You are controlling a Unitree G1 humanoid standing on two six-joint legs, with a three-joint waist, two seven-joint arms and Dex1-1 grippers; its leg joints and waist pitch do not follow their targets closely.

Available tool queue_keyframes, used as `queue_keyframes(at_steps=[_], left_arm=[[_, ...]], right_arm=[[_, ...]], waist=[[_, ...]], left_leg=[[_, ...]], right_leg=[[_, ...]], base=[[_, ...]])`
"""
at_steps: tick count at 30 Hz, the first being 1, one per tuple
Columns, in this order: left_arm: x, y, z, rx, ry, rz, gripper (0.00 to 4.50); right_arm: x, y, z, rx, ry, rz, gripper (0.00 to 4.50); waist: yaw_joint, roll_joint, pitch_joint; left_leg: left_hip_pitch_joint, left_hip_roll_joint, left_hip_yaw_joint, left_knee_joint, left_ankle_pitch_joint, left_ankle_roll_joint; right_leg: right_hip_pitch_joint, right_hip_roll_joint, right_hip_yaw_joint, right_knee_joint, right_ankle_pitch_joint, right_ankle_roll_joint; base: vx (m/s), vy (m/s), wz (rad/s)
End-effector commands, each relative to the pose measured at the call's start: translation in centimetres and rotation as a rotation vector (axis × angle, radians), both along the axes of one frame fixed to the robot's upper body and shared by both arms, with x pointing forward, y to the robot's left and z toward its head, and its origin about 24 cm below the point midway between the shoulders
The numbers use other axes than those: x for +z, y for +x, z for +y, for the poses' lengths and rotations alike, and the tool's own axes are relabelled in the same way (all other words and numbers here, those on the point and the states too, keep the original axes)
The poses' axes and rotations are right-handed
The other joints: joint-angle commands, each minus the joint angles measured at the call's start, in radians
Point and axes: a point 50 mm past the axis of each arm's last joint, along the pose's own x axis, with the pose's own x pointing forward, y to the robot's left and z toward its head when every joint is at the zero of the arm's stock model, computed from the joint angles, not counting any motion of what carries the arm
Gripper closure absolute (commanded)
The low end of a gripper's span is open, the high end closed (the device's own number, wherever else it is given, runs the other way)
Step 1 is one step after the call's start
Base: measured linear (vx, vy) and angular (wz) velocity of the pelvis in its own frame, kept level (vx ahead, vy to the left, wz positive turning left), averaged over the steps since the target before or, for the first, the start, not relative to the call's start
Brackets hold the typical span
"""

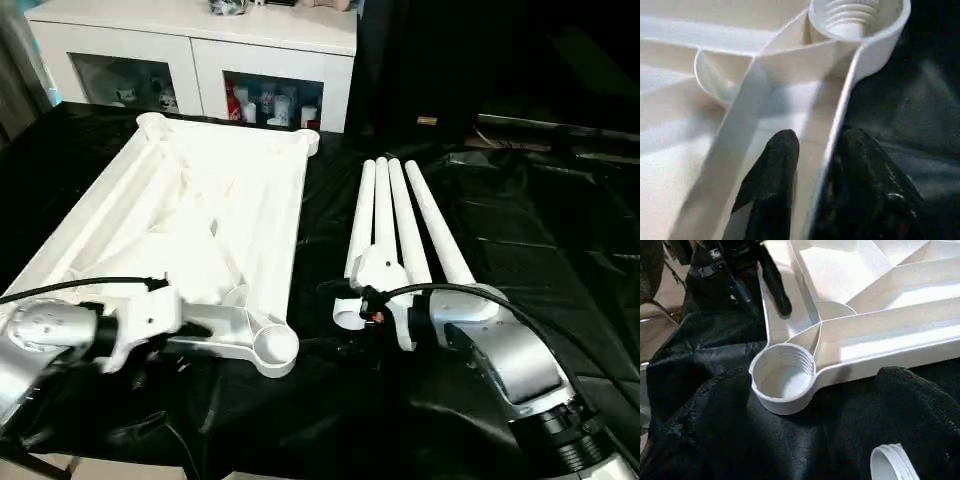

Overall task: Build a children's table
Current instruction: Move to table

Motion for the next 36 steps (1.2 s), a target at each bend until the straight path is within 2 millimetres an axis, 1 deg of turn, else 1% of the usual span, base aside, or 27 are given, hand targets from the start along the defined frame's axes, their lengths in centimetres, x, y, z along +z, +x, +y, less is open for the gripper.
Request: queue_keyframes(at_steps=[1,3,4,5,6,7,9,12,13,14,16,17,18,19,22,25,26,28,29,31,32,33,34,35,36], left_arm=[[-0.2,-0.3,-0.2,-0.029,0.045,-0.025,3.16],[-0.3,-0.5,-0.3,-0.036,0.04,-0.027,3.45],[-0.3,-0.7,-0.4,-0.041,0.044,-0.028,3.52],[-0.4,-0.7,-0.4,-0.045,0.047,-0.028,3.62],[-0.4,-0.8,-0.4,-0.048,0.056,-0.028,3.62],[-0.7,-1.0,-0.3,-0.058,0.079,-0.025,3.78],[-0.8,-1.2,-0.1,-0.065,0.1,-0.029,3.89],[-1.0,-1.2,0.0,-0.071,0.125,-0.056,4.04],[-0.9,-1.0,0.1,-0.069,0.137,-0.085,4.1],[-0.8,-0.8,0.1,-0.068,0.15,-0.118,4.1],[0.2,0.6,-0.4,-0.065,0.194,-0.346,4.21],[0.2,0.7,-0.5,-0.066,0.197,-0.362,4.24],[0.4,0.9,-0.6,-0.069,0.2,-0.397,4.26],[0.9,1.3,-0.9,-0.063,0.183,-0.44,4.27],[1.6,1.8,-1.5,-0.041,0.146,-0.498,4.27],[1.6,2.0,-1.5,-0.037,0.167,-0.53,4.27],[1.6,2.0,-1.4,-0.039,0.17,-0.531,4.27],[1.6,1.9,-1.5,-0.052,0.174,-0.552,4.27],[1.7,1.9,-1.5,-0.056,0.165,-0.553,4.27],[2.2,1.4,-2.1,-0.085,0.115,-0.547,4.27],[2.6,0.8,-2.7,-0.116,0.07,-0.522,4.27],[3.0,0.0,-3.4,-0.163,0.016,-0.481,4.27],[3.1,-0.3,-3.6,-0.178,0.002,-0.466,4.27],[3.2,-0.5,-3.7,-0.189,0.004,-0.458,4.27],[3.2,-0.5,-3.7,-0.19,0.004,-0.458,4.27]], right_arm=[[0.1,0.1,0.0,0.003,-0.013,-0.015,0.0],[0.1,0.1,0.1,0.005,-0.013,-0.013,0.0],[0.0,0.0,0.1,0.006,-0.013,-0.012,0.0],[0.0,0.0,0.1,0.007,-0.012,-0.011,0.0],[0.0,0.0,0.2,0.009,-0.013,-0.01,0.0],[0.0,0.0,0.2,0.011,-0.014,-0.01,0.0],[-0.1,0.0,0.3,0.013,-0.014,-0.01,0.0],[-0.1,0.0,0.3,0.013,-0.016,-0.013,0.0],[-0.1,0.0,0.3,0.013,-0.015,-0.013,0.0],[-0.1,0.0,0.4,0.013,-0.016,-0.014,0.0],[-0.2,0.0,0.4,0.009,-0.016,-0.016,0.0],[-0.2,0.0,0.4,0.009,-0.016,-0.016,0.0],[-0.2,0.0,0.4,0.008,-0.016,-0.017,0.0],[-0.3,0.0,0.4,0.008,-0.017,-0.017,0.0],[-0.3,0.0,0.5,0.008,-0.017,-0.018,0.0],[-0.4,0.0,0.6,0.009,-0.018,-0.021,0.0],[-0.4,0.0,0.6,0.009,-0.018,-0.022,0.0],[-0.4,0.1,0.7,0.008,-0.019,-0.024,0.0],[-0.4,0.1,0.7,0.007,-0.019,-0.025,0.0],[-0.4,0.1,0.6,0.005,-0.021,-0.028,0.0],[-0.4,0.1,0.6,0.001,-0.022,-0.03,0.0],[-0.5,0.1,0.5,-0.004,-0.024,-0.034,0.0],[-0.5,0.1,0.5,-0.005,-0.024,-0.035,0.0],[-0.5,0.1,0.5,-0.007,-0.023,-0.035,0.0],[-0.5,0.1,0.5,-0.007,-0.023,-0.035,0.0]], waist=[[0.003,0.008,-0.053],[0.004,0.009,-0.052],[0.003,0.007,-0.051],[0.003,0.008,-0.052],[0.002,0.008,-0.052],[0.001,0.008,-0.052],[0.0,0.008,-0.052],[-0.003,0.008,-0.051],[-0.004,0.011,-0.051],[-0.005,0.01,-0.051],[-0.005,0.009,-0.05],[-0.004,0.01,-0.051],[-0.003,0.01,-0.051],[-0.005,0.008,-0.051],[-0.008,0.007,-0.053],[-0.01,0.009,-0.056],[-0.013,0.006,-0.058],[-0.015,0.006,-0.057],[-0.015,0.011,-0.057],[-0.014,0.01,-0.056],[-0.013,0.01,-0.055],[-0.013,0.011,-0.056],[-0.013,0.01,-0.057],[-0.01,0.021,-0.058],[-0.01,0.021,-0.058]], left_leg=[[0.008,0.046,-0.006,-0.084,-0.109,0.024],[0.009,0.046,-0.006,-0.086,-0.123,0.02],[0.008,0.047,-0.007,-0.087,-0.129,0.017],[0.009,0.047,-0.007,-0.087,-0.13,0.017],[0.009,0.048,-0.007,-0.087,-0.128,0.017],[0.007,0.047,-0.007,-0.087,-0.121,0.018],[0.007,0.045,-0.007,-0.086,-0.117,0.021],[0.007,0.046,-0.008,-0.087,-0.129,0.02],[0.008,0.047,-0.008,-0.087,-0.136,0.018],[0.008,0.047,-0.008,-0.088,-0.138,0.018],[0.007,0.048,-0.009,-0.087,-0.147,0.019],[0.008,0.049,-0.009,-0.087,-0.154,0.017],[0.008,0.048,-0.009,-0.087,-0.154,0.015],[0.005,0.048,-0.01,-0.089,-0.153,0.012],[0.006,0.047,-0.009,-0.086,-0.139,0.011],[0.003,0.046,-0.01,-0.083,-0.105,0.019],[0.0,0.045,-0.01,-0.081,-0.089,0.026],[-0.001,0.044,-0.009,-0.079,-0.076,0.038],[0.001,0.045,-0.009,-0.08,-0.084,0.038],[0.002,0.046,-0.009,-0.081,-0.097,0.035],[0.003,0.047,-0.009,-0.081,-0.1,0.032],[0.004,0.048,-0.01,-0.082,-0.101,0.028],[0.002,0.048,-0.01,-0.082,-0.087,0.028],[0.005,0.047,-0.01,-0.079,-0.075,0.033],[0.005,0.047,-0.01,-0.079,-0.075,0.033]], right_leg=[[0.041,-0.068,0.035,-0.069,0.002,-0.237],[0.04,-0.069,0.036,-0.071,-0.019,-0.236],[0.041,-0.069,0.036,-0.071,-0.027,-0.235],[0.04,-0.069,0.036,-0.072,-0.03,-0.234],[0.04,-0.069,0.036,-0.07,-0.024,-0.235],[0.04,-0.068,0.036,-0.069,-0.014,-0.236],[0.041,-0.069,0.036,-0.07,-0.008,-0.236],[0.04,-0.068,0.036,-0.071,-0.026,-0.233],[0.038,-0.068,0.036,-0.073,-0.027,-0.234],[0.039,-0.068,0.036,-0.073,-0.028,-0.233],[0.04,-0.067,0.037,-0.075,-0.031,-0.228],[0.04,-0.069,0.037,-0.075,-0.036,-0.224],[0.04,-0.069,0.037,-0.074,-0.038,-0.223],[0.041,-0.069,0.036,-0.073,-0.042,-0.22],[0.04,-0.069,0.036,-0.071,-0.019,-0.226],[0.042,-0.069,0.036,-0.065,0.036,-0.235],[0.045,-0.068,0.036,-0.064,0.065,-0.239],[0.044,-0.067,0.035,-0.063,0.087,-0.244],[0.043,-0.068,0.035,-0.064,0.082,-0.248],[0.042,-0.069,0.035,-0.064,0.067,-0.252],[0.042,-0.069,0.034,-0.064,0.061,-0.254],[0.042,-0.07,0.034,-0.062,0.063,-0.257],[0.044,-0.07,0.033,-0.06,0.083,-0.265],[0.041,-0.068,0.034,-0.057,0.11,-0.271],[0.041,-0.068,0.034,-0.057,0.11,-0.271]], base=[[0.0,0.0,0.0],[0.0,0.0,0.0],[0.0,0.0,0.0],[0.0,0.0,0.0],[0.0,0.0,0.0],[0.0,0.0,0.0],[0.0,0.0,0.0],[0.0,0.0,0.0],[0.0,0.0,0.0],[0.0,0.0,0.0],[0.0,0.0,0.0],[0.0,0.0,0.0],[0.0,0.0,0.0],[0.0,0.0,0.0],[0.0,0.0,0.0],[0.0,0.0,0.0],[0.0,0.0,0.0],[0.0,0.0,0.0],[0.0,0.0,0.0],[0.0,0.0,0.0],[0.0,0.0,0.0],[0.0,0.0,0.0],[0.0,0.0,0.0],[0.0,0.0,0.0],[0.0,0.0,0.0]])
